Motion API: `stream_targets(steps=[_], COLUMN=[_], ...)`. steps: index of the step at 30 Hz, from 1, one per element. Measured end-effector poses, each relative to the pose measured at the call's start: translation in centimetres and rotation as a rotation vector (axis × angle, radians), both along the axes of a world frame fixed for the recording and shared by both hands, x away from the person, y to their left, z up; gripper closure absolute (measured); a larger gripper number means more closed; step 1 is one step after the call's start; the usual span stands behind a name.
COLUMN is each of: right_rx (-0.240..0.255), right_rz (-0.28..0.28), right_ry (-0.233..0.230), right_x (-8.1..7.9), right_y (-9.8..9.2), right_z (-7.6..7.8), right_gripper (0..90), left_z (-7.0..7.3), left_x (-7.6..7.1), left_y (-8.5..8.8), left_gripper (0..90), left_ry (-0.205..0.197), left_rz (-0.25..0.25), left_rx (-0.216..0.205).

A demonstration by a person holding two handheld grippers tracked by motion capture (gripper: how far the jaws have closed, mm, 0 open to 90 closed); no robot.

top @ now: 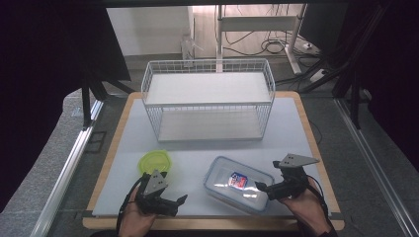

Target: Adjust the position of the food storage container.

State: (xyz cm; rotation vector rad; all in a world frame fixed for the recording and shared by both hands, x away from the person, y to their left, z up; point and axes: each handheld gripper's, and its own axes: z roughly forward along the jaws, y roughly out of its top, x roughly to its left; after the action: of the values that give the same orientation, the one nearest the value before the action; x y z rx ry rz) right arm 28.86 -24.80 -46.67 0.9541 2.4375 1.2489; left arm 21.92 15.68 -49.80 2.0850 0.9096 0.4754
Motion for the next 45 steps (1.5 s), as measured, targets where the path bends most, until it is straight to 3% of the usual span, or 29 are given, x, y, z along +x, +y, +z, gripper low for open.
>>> stream_targets(steps=[4,6,17,20,25,26,27,30,31,32,35,39,45], right_rx=[-0.002,0.009,0.016,0.011,0.016,0.019,0.019,0.017,0.018,0.018,0.016,0.014,0.014], right_rz=[0.006,0.004,0.007,0.001,-0.007,0.0,0.0,0.001,0.001,-0.002,-0.006,-0.015,-0.018], right_ry=[-0.02,-0.035,-0.049,-0.05,-0.053,-0.057,-0.057,-0.066,-0.067,-0.068,-0.07,-0.076,-0.087], right_x=[-0.3,-0.4,-0.5,-0.5,-0.4,-0.5,-0.5,-0.5,-0.5,-0.5,-0.5,-0.5,-0.5], right_y=[0.2,0.1,0.3,0.3,0.2,0.2,0.2,0.3,0.3,0.3,0.3,0.3,0.3], right_z=[0.2,0.2,0.1,0.1,0.1,0.1,0.1,0.2,0.2,0.2,0.2,0.2,0.3], right_gripper=[3.4,6.7,7.8,7.8,7.8,7.8,7.8,7.8,7.8,7.8,7.8,7.8,8.2], left_z=[-0.2,-0.1,0.0,0.0,0.5,0.6,0.7,0.7,0.8,0.8,1.1,1.3,0.6], left_x=[0.0,0.0,-0.1,0.0,0.2,0.3,0.4,0.8,1.1,1.3,2.0,3.2,5.0], left_y=[0.1,0.3,0.2,0.2,0.4,0.5,0.6,0.8,0.9,1.0,1.3,1.5,1.0], left_gripper=[1.3,2.2,10.3,16.8,29.3,38.5,38.5,58.0,58.0,70.8,85.4,89.7,89.7], left_ry=[0.013,0.017,-0.008,-0.008,0.0,0.003,0.007,0.016,0.014,0.017,0.005,0.0,0.042], left_rz=[-0.011,-0.011,-0.011,-0.006,-0.007,-0.006,-0.006,0.0,0.012,0.016,0.034,0.063,0.097], left_rx=[-0.006,-0.04,-0.018,0.002,-0.03,-0.043,-0.05,-0.047,-0.045,-0.052,-0.068,-0.068,-0.037])
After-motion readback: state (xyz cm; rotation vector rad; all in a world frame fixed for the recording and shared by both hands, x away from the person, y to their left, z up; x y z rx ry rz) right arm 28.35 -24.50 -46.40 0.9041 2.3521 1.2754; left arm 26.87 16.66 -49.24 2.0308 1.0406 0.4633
